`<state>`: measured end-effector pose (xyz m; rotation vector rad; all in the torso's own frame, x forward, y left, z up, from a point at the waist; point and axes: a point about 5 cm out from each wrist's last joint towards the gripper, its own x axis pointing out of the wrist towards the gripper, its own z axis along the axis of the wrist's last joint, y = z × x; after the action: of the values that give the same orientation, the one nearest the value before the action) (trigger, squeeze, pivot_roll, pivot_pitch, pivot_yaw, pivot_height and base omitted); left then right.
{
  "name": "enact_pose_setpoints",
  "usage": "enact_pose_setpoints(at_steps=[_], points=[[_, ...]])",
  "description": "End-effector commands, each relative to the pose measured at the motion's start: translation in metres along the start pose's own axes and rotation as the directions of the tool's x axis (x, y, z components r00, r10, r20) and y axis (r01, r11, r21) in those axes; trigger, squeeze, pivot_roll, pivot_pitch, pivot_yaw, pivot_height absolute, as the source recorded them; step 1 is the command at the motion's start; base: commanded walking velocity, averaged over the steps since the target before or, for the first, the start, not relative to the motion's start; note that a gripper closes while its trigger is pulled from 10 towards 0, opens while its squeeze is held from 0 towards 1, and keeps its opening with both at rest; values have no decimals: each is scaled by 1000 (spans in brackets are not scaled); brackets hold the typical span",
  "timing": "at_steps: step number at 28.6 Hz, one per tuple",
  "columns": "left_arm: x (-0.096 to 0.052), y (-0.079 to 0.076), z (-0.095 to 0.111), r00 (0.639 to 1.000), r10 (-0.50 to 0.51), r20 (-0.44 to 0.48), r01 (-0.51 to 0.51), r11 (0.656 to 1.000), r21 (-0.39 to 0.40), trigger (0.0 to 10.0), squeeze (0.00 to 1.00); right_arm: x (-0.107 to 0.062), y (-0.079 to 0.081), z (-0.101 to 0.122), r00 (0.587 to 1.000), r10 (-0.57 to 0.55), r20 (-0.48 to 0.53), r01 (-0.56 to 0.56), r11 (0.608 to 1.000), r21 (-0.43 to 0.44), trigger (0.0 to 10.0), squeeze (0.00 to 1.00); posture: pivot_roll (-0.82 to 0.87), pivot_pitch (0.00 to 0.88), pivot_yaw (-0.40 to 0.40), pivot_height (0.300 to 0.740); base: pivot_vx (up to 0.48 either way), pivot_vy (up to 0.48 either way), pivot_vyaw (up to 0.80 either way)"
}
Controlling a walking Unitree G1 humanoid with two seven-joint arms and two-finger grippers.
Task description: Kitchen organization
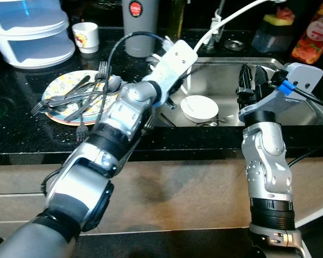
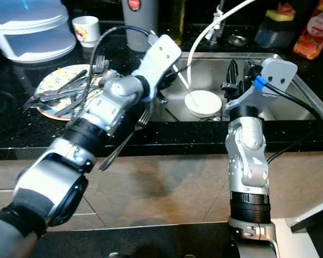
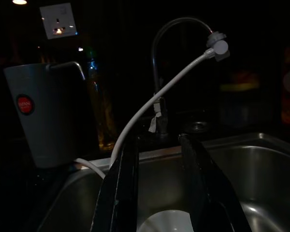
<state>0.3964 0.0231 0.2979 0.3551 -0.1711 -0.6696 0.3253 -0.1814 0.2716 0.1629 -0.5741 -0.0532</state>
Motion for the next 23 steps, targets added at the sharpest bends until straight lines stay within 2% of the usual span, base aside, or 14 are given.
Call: enact_pose_setpoints(at_steps=[1,4,5,6,9,12,15,16,17,18,19,21,22,23], points=[[-1,13,29,984,57,167,-42,995,-94,10000,0,-1,-2,2,1000,-7,3,7,1000,-5,10000,0,43,45,24,740,0,0,0],[-8,26,41,965,106,241,-74,987,-140,10000,0,-2,-1,3,1000,-6,3,6,1000,-4,10000,0,51,54,17,740,0,0,0],[-17,35,52,949,95,301,-44,984,-173,10000,0,-2,-1,3,1000,-6,2,6,1000,-1,10000,0,57,58,13,740,0,0,0],[-17,35,52,949,95,301,-44,984,-173,10000,0,-2,-1,3,1000,-6,2,6,1000,-1,10000,0,57,58,13,740,0,0,0],[-32,43,41,977,65,204,-64,998,-12,10000,0,-3,1,1,1000,-4,-6,4,1000,4,10000,0,72,65,11,740,0,0,0],[-62,31,14,992,-37,117,26,996,89,10000,0,-4,1,-1,1000,-5,-11,6,1000,12,10000,0,89,81,11,740,0,0,0],[-98,8,0,971,-174,163,157,981,113,10000,0,-6,2,-2,1000,-4,-20,4,1000,14,10000,0,98,94,8,740,0,0,0],[-120,2,-6,959,-238,156,220,967,125,10000,0,-7,2,-3,1000,-2,-24,2,1000,16,10000,0,108,100,3,740,0,0,0],[-120,2,-6,959,-238,156,220,967,125,10000,0,-7,2,-3,1000,-2,-24,2,1000,16,10000,0,108,100,3,740,0,0,0],[-141,1,-12,954,-269,133,246,955,164,10000,0,-7,2,-4,1000,1,-30,-1,1000,18,10000,0,119,106,-5,740,0,0,0],[-141,1,-12,954,-269,133,246,955,164,10000,0,-7,2,-4,1000,1,-30,-1,1000,18,10000,0,119,106,-5,740,0,0,0],[-169,10,-21,967,-250,40,230,933,278,10000,0,-7,3,-6,999,11,-40,-10,1000,22,10000,0,129,110,-10,740,0,0,0],[-169,10,-21,967,-250,40,230,933,278,10000,0,-7,3,-6,999,11,-40,-10,1000,22,10000,0,129,110,-10,740,0,0,0],[-177,17,-22,973,-230,4,214,912,349,10000,0,-6,4,-7,999,18,-42,-17,1000,24,10000,0,135,114,-15,740,0,0,0]])
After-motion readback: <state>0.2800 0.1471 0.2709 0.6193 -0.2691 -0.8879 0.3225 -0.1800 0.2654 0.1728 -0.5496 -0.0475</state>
